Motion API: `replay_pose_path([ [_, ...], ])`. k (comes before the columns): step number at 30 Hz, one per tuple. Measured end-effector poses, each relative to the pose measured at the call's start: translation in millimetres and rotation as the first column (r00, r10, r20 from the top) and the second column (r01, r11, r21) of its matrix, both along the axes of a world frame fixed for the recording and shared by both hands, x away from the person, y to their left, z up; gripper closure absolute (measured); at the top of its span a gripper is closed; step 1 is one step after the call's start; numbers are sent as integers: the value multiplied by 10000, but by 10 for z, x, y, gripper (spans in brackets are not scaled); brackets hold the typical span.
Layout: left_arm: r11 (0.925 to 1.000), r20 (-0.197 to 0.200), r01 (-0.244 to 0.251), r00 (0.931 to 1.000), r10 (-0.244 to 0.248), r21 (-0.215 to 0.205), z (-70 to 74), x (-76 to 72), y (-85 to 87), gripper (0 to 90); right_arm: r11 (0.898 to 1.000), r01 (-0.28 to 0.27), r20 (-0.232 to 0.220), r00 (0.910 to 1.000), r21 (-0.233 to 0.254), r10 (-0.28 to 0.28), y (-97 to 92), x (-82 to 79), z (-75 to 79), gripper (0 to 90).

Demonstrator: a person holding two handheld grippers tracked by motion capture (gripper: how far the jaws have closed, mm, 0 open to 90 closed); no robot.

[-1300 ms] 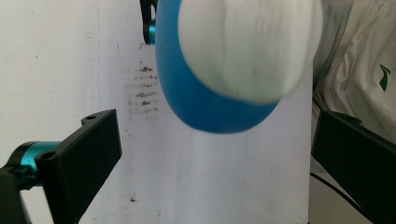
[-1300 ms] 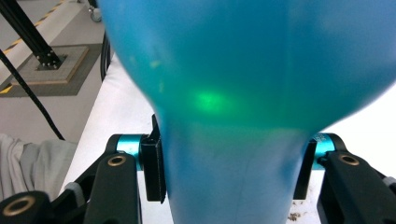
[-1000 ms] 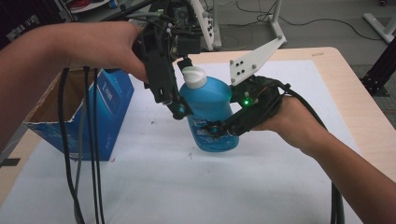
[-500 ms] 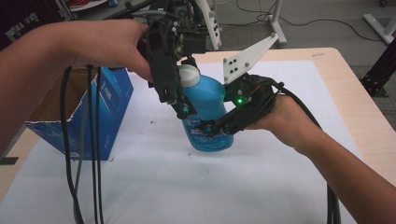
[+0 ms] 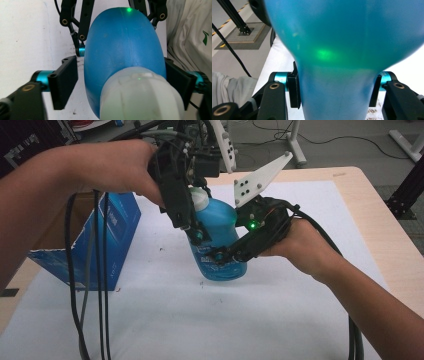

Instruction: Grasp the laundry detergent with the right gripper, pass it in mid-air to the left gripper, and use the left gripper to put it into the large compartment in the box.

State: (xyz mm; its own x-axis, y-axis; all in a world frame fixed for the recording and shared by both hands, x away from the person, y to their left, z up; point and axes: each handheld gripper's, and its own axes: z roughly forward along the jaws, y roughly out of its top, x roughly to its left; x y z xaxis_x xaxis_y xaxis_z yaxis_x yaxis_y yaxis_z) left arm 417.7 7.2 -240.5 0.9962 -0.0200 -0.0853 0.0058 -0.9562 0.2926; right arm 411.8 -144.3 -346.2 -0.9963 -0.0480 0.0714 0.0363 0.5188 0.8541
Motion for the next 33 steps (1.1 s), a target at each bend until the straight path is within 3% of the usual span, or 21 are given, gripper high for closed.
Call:
replay_pose_path([
  [17, 9994, 30, 345, 9994, -345, -62, 5, -9, -9, 364, 10000, -25, -92, 10000, -7, 25, -4, 13, -13, 453],
  [26, 9996, 43, 265, 9996, -265, -7, 2, -23, -16, 369, 10000, -83, -91, 9999, 31, 84, -5, 17, -23, 453],
  [33, 9998, 9, 79, 10000, -79, 199, 99, -47, -21, 374, 9993, -159, -103, 9998, 353, 163, 3, 7, 9, 438],
])
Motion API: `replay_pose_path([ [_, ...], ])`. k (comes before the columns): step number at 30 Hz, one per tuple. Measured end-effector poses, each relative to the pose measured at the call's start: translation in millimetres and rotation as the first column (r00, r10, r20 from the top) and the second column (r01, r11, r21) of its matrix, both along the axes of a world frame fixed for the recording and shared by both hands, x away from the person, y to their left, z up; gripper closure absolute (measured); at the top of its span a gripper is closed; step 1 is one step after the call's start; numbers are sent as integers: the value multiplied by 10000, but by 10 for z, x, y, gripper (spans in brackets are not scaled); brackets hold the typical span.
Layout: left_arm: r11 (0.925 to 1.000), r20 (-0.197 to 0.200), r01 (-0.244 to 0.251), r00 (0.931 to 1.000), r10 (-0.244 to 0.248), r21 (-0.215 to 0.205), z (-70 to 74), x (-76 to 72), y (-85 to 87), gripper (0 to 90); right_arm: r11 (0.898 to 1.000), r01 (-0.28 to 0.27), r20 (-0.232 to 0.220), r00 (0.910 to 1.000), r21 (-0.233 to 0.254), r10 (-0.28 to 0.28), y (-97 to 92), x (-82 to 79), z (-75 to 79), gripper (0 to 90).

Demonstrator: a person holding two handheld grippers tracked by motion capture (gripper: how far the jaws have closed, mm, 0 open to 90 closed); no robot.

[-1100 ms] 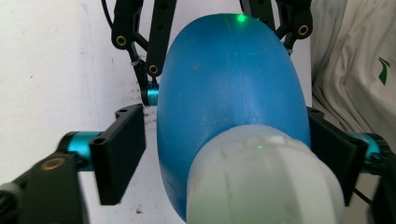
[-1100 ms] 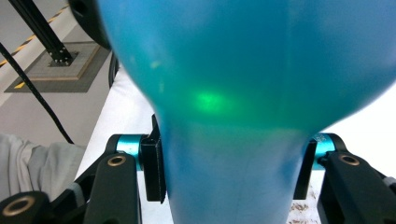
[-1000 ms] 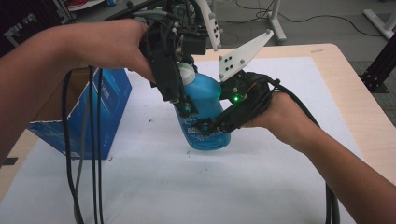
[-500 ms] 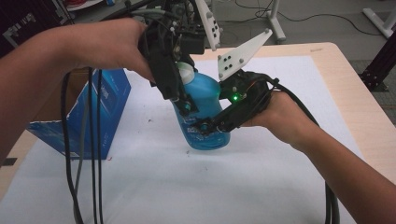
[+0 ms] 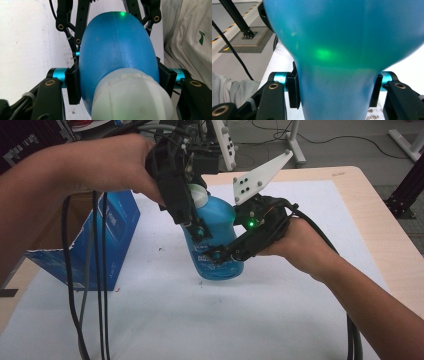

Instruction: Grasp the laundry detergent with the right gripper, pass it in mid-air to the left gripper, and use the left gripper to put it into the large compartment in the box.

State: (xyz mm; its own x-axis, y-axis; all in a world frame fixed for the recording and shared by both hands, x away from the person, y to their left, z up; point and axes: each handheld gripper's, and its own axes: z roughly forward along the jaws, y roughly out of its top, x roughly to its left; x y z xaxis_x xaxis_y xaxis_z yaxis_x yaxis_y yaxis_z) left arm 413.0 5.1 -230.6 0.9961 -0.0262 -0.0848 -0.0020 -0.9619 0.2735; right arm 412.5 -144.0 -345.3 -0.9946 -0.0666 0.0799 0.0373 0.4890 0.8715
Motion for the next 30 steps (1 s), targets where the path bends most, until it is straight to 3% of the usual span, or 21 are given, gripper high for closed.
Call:
replay_pose_path([
  [2, 9998, -10, 50, 10000, -50, 210, 37, -12, -9, 375, 10000, -19, -110, 9999, 16, 19, 3, 5, 13, 382],
  [5, 9990, -22, -26, 10000, 27, 442, 113, -34, 0, 376, 9989, 108, -211, 9997, -446, -117, -16, 5, 16, 216],
  [9, 9963, 109, -448, 9990, 441, 733, 232, -33, 99, 375, 9974, 82, -257, 9996, -716, -101, -97, -4, 48, 199],
  [14, 9891, 253, -1347, 9907, 1334, 589, 429, -14, 320, 375, 9931, 605, -216, 9978, -1001, -630, -269, 4, 94, 198],
  [17, 9803, 387, -1888, 9816, 1867, 586, 553, 8, 439, 375, 9822, 1068, -294, 9932, -1546, -1126, -360, 29, 109, 198],
  [19, 9734, 506, -2205, 9747, 2176, 623, 625, 24, 513, 375, 9747, 765, -216, 9963, -2101, -829, -425, 40, 120, 198],
  [21, 9670, 585, -2459, 9685, 2422, 670, 688, 37, 588, 375, 9696, 798, -191, 9961, -2315, -866, -499, 41, 145, 198],
  [23, 9600, 651, -2709, 9616, 2666, 710, 742, 50, 670, 375, 9614, 512, -77, 9984, -2703, -554, -562, 25, 179, 197],
  [24, 9556, 674, -2858, 9573, 2813, 719, 764, 54, 713, 374, 9557, 496, 63, 9987, -2900, -499, -592, 14, 193, 79],
  [25, 9509, 683, -3008, 9527, 2961, 728, 785, 57, 759, 374, 9441, 745, 160, 9972, -3213, -732, -622, 4, 204, 21],
  [28, 9365, 758, -3450, 9373, 3402, 622, 833, 62, 899, 374, 9308, 1130, 463, 9936, -3477, -1033, -760, -3, 233, 8],
  [30, 9268, 782, -3700, 9277, 3650, 637, 853, 68, 989, 375, 9279, 1355, 590, 9907, -3474, -1225, -860, -3, 257, 9],
])
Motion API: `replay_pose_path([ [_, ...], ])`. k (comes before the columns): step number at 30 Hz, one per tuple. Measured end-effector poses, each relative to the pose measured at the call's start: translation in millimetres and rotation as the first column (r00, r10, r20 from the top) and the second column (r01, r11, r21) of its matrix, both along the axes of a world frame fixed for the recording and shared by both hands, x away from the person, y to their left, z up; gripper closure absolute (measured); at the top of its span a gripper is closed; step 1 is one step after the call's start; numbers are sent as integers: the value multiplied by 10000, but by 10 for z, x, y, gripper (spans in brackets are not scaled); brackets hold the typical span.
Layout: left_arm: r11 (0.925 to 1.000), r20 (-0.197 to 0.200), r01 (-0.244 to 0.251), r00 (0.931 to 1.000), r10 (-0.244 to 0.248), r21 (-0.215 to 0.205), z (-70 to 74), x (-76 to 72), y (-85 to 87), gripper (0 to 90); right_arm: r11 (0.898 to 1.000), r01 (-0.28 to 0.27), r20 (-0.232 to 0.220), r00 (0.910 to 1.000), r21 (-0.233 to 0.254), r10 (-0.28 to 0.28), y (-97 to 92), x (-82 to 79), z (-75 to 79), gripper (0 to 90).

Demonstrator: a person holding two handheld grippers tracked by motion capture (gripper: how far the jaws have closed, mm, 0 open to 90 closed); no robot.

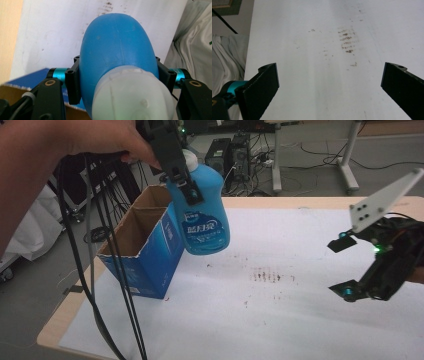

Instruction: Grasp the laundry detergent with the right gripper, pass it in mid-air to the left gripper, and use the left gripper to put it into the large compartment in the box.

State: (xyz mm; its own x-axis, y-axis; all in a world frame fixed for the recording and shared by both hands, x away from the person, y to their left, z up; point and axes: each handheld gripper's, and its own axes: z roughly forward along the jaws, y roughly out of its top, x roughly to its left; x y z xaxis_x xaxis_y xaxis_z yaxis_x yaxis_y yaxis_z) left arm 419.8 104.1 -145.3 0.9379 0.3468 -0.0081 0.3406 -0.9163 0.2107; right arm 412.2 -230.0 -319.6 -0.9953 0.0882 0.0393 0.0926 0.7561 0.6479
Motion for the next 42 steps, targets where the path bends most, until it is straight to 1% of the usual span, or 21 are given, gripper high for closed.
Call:
replay_pose_path([
  [1, 9998, -8, -181, 9998, 181, -32, 12, 3, 45, 374, 10000, 69, 9, 10000, 30, -69, -44, 2, 10, 9],
  [4, 9973, -29, -728, 9973, 728, 9, 76, 17, 164, 375, 9997, 185, -93, 9998, -183, -186, -146, 6, 48, 9],
  [6, 9948, -8, -1017, 9948, 1017, -15, 130, 21, 237, 374, 9993, 130, -37, 9999, -356, -132, -196, -4, 77, 9],
  [8, 9920, -8, -1262, 9920, 1262, 8, 187, 24, 307, 375, 9977, 63, -27, 10000, -673, -65, -238, -2, 105, 9],
  [10, 9898, 8, -1426, 9898, 1426, 6, 249, 31, 381, 374, 9954, -9, -237, 9997, -958, -14, -275, 12, 119, 10],
  [11, 9879, 3, -1549, 9879, 1549, -21, 287, 35, 429, 374, 9942, 68, -186, 9998, -1070, -89, -291, 14, 126, 11],
  [15, 9817, 3, -1905, 9817, 1905, -38, 380, 23, 579, 374, 9929, 152, -170, 9997, -1182, -173, -357, 22, 155, 11],
  [16, 9781, 8, -2080, 9781, 2080, -81, 395, 14, 619, 374, 9926, 161, -171, 9997, -1203, -183, -373, 23, 163, 11],
  [17, 9776, 18, -2103, 9776, 2104, -48, 415, 9, 661, 375, 9923, 170, -144, 9997, -1228, -189, -386, 24, 169, 11],
  [20, 9713, 43, -2377, 9713, 2378, -86, 456, -23, 780, 375, 9918, 306, -90, 9995, -1245, -319, -420, 30, 179, 11],
  [22, 9669, 26, -2552, 9669, 2552, -53, 475, -45, 853, 375, 9917, 358, -143, 9992, -1237, -378, -430, 36, 177, 11],
  [26, 9622, 77, -2721, 9622, 2722, -103, 523, -78, 990, 375, 9907, 361, -139, 9992, -1313, -383, -425, 40, 165, 11],
  [27, 9596, 96, -2810, 9596, 2811, -125, 531, -85, 1022, 375, 9908, 376, -140, 9991, -1300, -398, -421, 43, 163, 11],
  [30, 9544, 151, -2981, 9543, 2983, -162, 545, -103, 1127, 375, 9913, 391, -123, 9991, -1261, -410, -408, 49, 165, 11],
  [31, 9517, 151, -3066, 9516, 3068, -168, 546, -110, 1163, 375, 9907, 409, -139, 9990, -1297, -431, -404, 49, 168, 11],
  [35, 9449, 248, -3265, 9447, 3270, -229, 529, -121, 1297, 375, 9908, 408, -176, 9989, -1292, -434, -391, 57, 160, 11],
  [38, 9405, 289, -3394, 9401, 3398, -174, 467, -112, 1364, 375, 9905, 439, -173, 9988, -1306, -465, -383, 66, 156, 11],
  [39, 9402, 272, -3404, 9398, 3406, -119, 438, -105, 1383, 375, 9904, 449, -172, 9987, -1308, -475, -382, 68, 154, 11],
  [40, 9385, 251, -3452, 9381, 3454, -112, 404, -99, 1400, 375, 9902, 462, -153, 9987, -1315, -487, -380, 70, 152, 11],
  [41, 9385, 251, -3452, 9381, 3454, -112, 404, -99, 1400, 375, 9902, 462, -153, 9987, -1315, -487, -380, 70, 152, 11],
  [42, 9376, 240, -3478, 9373, 3478, -46, 341, -86, 1429, 375, 9899, 508, -109, 9986, -1326, -527, -378, 69, 151, 11],
])
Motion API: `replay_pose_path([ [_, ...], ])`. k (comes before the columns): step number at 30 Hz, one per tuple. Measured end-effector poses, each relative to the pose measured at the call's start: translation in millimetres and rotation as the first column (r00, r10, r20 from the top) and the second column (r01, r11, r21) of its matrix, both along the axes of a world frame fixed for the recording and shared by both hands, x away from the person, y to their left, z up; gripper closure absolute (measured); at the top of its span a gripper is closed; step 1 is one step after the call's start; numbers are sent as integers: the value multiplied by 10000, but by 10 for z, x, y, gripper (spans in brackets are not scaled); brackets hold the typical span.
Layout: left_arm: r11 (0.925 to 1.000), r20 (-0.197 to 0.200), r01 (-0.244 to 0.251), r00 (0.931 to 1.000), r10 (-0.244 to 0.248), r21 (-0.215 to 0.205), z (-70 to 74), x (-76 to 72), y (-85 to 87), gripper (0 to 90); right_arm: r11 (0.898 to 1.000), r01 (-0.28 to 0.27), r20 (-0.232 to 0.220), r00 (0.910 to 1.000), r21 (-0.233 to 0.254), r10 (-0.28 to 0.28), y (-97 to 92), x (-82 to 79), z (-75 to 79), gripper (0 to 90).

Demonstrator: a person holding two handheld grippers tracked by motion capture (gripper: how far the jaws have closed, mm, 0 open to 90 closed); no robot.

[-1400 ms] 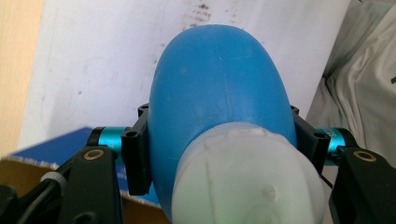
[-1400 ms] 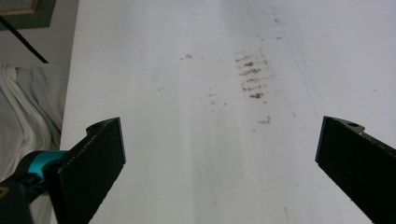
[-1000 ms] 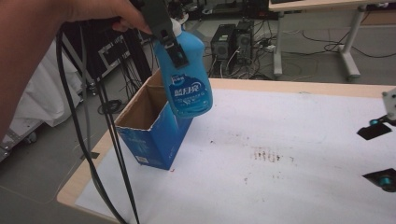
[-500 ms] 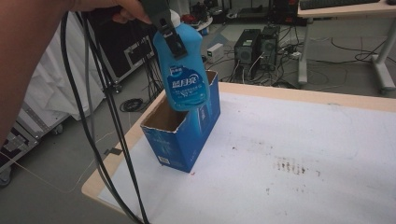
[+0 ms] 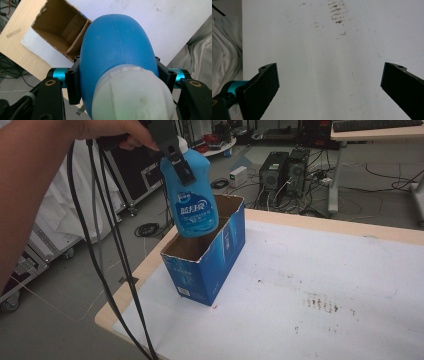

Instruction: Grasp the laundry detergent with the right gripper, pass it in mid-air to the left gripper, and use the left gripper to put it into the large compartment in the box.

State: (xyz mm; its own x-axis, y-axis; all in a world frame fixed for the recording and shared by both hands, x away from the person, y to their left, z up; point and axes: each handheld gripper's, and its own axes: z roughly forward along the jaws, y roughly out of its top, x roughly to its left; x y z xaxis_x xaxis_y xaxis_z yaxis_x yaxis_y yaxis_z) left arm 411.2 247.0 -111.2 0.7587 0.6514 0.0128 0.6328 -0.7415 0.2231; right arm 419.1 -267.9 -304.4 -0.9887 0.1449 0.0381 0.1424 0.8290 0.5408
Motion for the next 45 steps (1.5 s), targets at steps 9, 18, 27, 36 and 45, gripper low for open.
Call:
replay_pose_path([
  [9, 9999, -214, 103, 9997, -102, 71, -350, 67, 80, 375, 10000, 66, -59, 10000, -50, -66, 25, 25, -21, 11],
  [18, 9985, -333, 406, 9987, -394, 366, -812, 113, 90, 375, 9999, 132, -194, 9997, -91, -133, 40, 26, -81, 11],
  [27, 9969, -492, 628, 9970, -605, 466, -1259, 99, 129, 375, 9996, 242, -263, 9993, -175, -247, 14, 26, -105, 11],
  [36, 9948, -769, 766, 9945, -714, 666, -1530, 122, 110, 374, 9994, 200, -348, 9992, -299, -210, 39, 19, -124, 12],
  [45, 9926, -937, 928, 9919, -853, 785, -1677, 128, 102, 374, 9994, 161, -363, 9992, -304, -172, 46, 16, -142, 12],
])
